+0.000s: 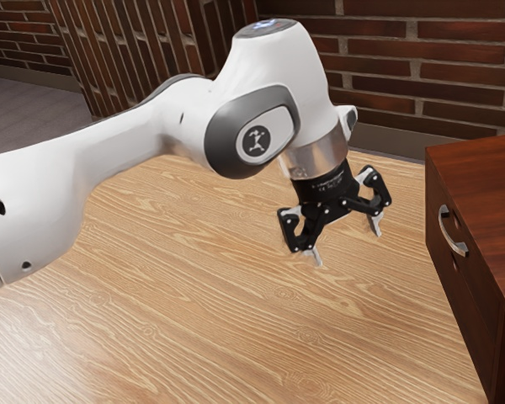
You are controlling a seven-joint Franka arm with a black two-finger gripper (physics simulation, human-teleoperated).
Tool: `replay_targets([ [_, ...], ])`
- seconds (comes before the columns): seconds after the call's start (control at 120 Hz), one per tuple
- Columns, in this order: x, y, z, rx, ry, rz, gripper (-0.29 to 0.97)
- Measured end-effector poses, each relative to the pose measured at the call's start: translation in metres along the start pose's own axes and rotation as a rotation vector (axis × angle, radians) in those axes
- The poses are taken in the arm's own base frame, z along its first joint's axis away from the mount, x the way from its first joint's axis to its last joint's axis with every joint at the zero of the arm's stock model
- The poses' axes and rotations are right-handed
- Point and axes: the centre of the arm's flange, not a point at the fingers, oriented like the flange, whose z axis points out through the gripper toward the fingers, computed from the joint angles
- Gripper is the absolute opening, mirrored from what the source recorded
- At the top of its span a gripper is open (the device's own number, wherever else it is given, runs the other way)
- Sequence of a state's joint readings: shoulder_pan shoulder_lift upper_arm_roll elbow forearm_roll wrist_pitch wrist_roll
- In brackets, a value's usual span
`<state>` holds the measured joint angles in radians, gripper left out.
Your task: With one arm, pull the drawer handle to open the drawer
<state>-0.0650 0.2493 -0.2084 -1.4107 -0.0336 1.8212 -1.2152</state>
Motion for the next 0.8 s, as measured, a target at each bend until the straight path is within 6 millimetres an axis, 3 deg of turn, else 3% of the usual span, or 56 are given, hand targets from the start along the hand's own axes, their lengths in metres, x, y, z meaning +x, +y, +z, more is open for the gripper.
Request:
replay_targets([
  [0.142, -0.006, 0.009, -0.005, -0.025, 0.007, 0.048, 0.68],
  [0.308, -0.006, 0.029, 0.010, -0.041, -0.004, 0.102, 0.68],
  [0.642, -0.010, 0.045, 0.022, -0.102, 0.001, 0.176, 0.68],
  [0.8, -0.011, 0.050, 0.017, -0.142, 0.013, 0.200, 0.68],
])
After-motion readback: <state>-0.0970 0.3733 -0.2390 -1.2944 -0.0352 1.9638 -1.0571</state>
